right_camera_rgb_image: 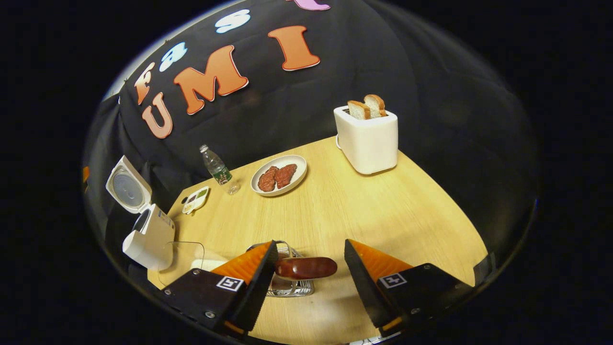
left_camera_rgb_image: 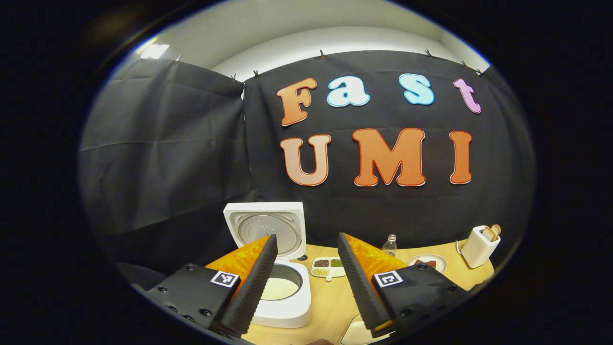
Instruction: Close the left gripper, press the button to open the rice cooker; take a wooden spoon from the chopstick holder with the right hand, scoop a spoonful of rice and pour it into the rice cooker, then put the wooden spoon back into the chopstick holder.
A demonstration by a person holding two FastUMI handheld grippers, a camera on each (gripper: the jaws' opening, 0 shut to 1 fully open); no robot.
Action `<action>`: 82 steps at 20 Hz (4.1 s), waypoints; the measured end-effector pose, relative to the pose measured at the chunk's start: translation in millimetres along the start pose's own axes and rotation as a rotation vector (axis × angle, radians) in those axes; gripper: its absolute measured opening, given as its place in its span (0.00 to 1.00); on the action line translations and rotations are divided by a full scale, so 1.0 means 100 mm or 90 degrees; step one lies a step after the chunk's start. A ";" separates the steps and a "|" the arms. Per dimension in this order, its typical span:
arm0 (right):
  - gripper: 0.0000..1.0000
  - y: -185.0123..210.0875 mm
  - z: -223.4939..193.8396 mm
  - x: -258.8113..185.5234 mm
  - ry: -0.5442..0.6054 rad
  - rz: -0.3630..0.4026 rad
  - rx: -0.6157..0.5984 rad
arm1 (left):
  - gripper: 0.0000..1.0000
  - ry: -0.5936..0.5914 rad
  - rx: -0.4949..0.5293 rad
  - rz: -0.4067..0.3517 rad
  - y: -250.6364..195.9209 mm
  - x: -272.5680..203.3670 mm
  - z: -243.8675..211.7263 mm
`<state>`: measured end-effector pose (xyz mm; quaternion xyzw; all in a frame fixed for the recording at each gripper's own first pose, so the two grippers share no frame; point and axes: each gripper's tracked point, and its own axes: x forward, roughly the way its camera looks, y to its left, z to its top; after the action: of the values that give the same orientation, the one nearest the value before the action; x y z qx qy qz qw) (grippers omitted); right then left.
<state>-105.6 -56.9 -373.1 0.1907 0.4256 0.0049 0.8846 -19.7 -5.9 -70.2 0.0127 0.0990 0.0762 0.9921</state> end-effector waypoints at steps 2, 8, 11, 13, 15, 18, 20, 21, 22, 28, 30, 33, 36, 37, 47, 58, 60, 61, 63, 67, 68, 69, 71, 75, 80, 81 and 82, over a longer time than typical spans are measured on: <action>0.77 0.06 -0.06 0.04 0.016 0.021 0.014 | 0.87 0.004 -0.010 0.008 -0.01 0.01 -0.01; 0.36 0.30 0.04 0.12 0.023 0.067 0.037 | 0.88 -0.002 0.002 0.024 0.00 -0.08 0.04; 0.26 0.42 0.10 0.19 0.015 0.079 0.036 | 0.88 -0.009 0.010 0.037 0.10 -0.12 0.06; 0.23 0.45 0.14 0.22 0.003 0.073 0.033 | 0.88 -0.013 0.009 0.043 0.18 -0.14 0.06; 0.21 0.53 0.17 0.22 -0.007 0.077 0.028 | 0.88 -0.012 0.010 0.051 0.29 -0.16 0.05; 0.18 0.55 0.16 0.25 -0.007 0.071 0.011 | 0.88 -0.016 0.002 0.066 0.48 -0.22 0.00; 0.16 0.53 0.18 0.25 -0.007 0.056 0.015 | 0.88 -0.018 -0.008 0.075 0.62 -0.22 -0.03; 0.16 0.53 0.24 0.22 -0.016 0.047 0.020 | 0.88 -0.021 -0.014 0.078 0.69 -0.21 -0.04; 0.16 0.53 0.31 0.17 -0.032 0.034 0.026 | 0.88 -0.022 -0.022 0.080 0.75 -0.19 -0.04; 0.15 0.78 0.78 -0.35 -0.128 0.014 -0.010 | 0.93 -0.020 -0.050 0.043 0.81 0.03 -0.14; 0.15 1.01 0.90 -0.53 -0.154 0.031 -0.023 | 0.94 -0.021 -0.045 0.025 0.82 0.10 -0.16; 0.15 1.45 0.94 -0.69 -0.171 0.070 -0.034 | 0.94 -0.013 -0.051 -0.005 0.81 0.19 -0.20; 0.15 1.91 0.80 -0.75 -0.164 0.108 -0.080 | 0.95 -0.005 -0.052 -0.028 0.86 0.24 -0.26; 0.15 2.05 0.71 -0.72 -0.156 0.114 -0.103 | 0.95 0.000 -0.050 -0.036 0.89 0.24 -0.31; 0.16 2.55 -0.29 -0.07 -0.083 0.051 -0.360 | 0.95 0.064 -0.040 -0.029 1.41 0.13 -0.79; 0.16 2.64 -0.81 0.19 -0.088 0.001 -0.492 | 0.95 0.069 0.001 -0.019 1.55 0.24 -0.93; 0.16 2.66 -0.82 0.17 -0.087 0.002 -0.465 | 0.96 0.071 0.008 -0.033 1.47 0.23 -0.95; 0.16 2.68 -0.82 0.18 -0.086 0.005 -0.448 | 0.96 0.073 0.010 -0.041 1.43 0.24 -0.96; 0.16 2.76 -0.82 0.18 -0.082 0.020 -0.408 | 0.95 0.079 0.007 -0.049 1.39 0.25 -1.00; 0.16 3.05 -0.87 0.21 -0.059 0.078 -0.303 | 0.96 0.091 -0.002 -0.047 1.45 0.27 -1.05; 0.15 3.11 -0.89 0.22 -0.049 0.093 -0.270 | 0.96 0.096 -0.004 -0.043 1.49 0.29 -1.07; 0.16 3.17 -0.91 0.24 -0.036 0.107 -0.236 | 0.96 0.101 -0.007 -0.039 1.53 0.30 -1.08; 0.16 3.25 -0.95 0.27 -0.011 0.131 -0.169 | 0.95 0.108 -0.013 -0.034 1.59 0.31 -1.11; 0.12 3.20 -0.98 0.34 0.043 0.153 -0.054 | 0.96 0.117 -0.009 -0.028 1.67 0.33 -1.16; 0.16 2.99 -0.98 0.40 0.102 0.173 0.120 | 0.96 0.118 -0.002 -0.036 1.65 0.37 -1.17; 0.15 2.94 -0.98 0.40 0.110 0.177 0.151 | 0.96 0.118 -0.001 -0.039 1.63 0.38 -1.16; 0.16 2.89 -0.99 0.39 0.115 0.185 0.180 | 0.96 0.118 -0.001 -0.042 1.60 0.39 -1.16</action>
<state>-110.7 250.8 -359.6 0.3712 0.4673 0.0896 0.7974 -28.2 159.3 -185.3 0.0019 0.1904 0.0442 0.9807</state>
